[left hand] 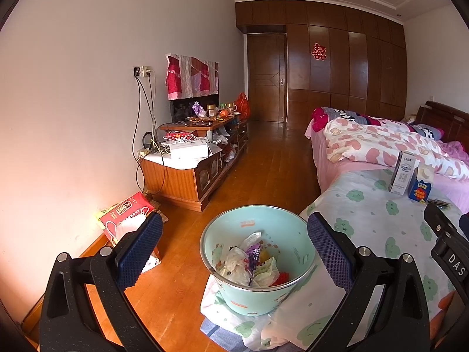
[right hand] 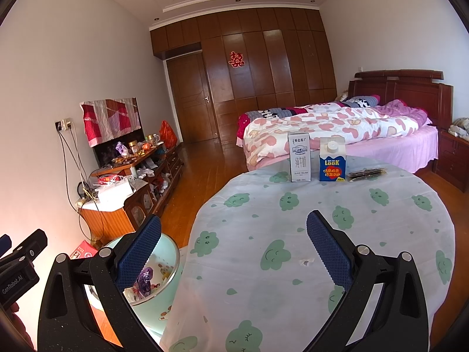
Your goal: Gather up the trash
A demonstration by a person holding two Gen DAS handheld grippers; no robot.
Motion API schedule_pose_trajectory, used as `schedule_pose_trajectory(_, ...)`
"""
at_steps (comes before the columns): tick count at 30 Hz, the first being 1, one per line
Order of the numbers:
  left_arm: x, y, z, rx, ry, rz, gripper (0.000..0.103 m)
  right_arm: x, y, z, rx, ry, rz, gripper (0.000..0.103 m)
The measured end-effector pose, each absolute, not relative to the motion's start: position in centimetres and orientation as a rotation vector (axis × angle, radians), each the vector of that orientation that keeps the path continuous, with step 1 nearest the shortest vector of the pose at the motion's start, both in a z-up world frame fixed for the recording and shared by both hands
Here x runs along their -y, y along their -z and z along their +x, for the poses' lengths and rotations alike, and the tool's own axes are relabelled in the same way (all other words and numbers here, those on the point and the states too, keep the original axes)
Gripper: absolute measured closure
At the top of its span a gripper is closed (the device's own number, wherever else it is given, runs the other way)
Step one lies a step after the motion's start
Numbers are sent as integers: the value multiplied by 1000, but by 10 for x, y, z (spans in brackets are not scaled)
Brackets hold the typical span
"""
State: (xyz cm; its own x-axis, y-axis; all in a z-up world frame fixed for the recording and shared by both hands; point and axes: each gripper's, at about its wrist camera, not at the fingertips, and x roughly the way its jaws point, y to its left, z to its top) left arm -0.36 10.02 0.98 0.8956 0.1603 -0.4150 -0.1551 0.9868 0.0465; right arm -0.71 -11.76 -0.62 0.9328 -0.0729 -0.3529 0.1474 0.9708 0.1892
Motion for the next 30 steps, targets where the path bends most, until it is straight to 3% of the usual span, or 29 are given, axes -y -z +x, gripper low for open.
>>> schedule_pose_trajectory(30,-96,3,9,-466,-152,44,6,119,-4,-3,-346,100,182,5)
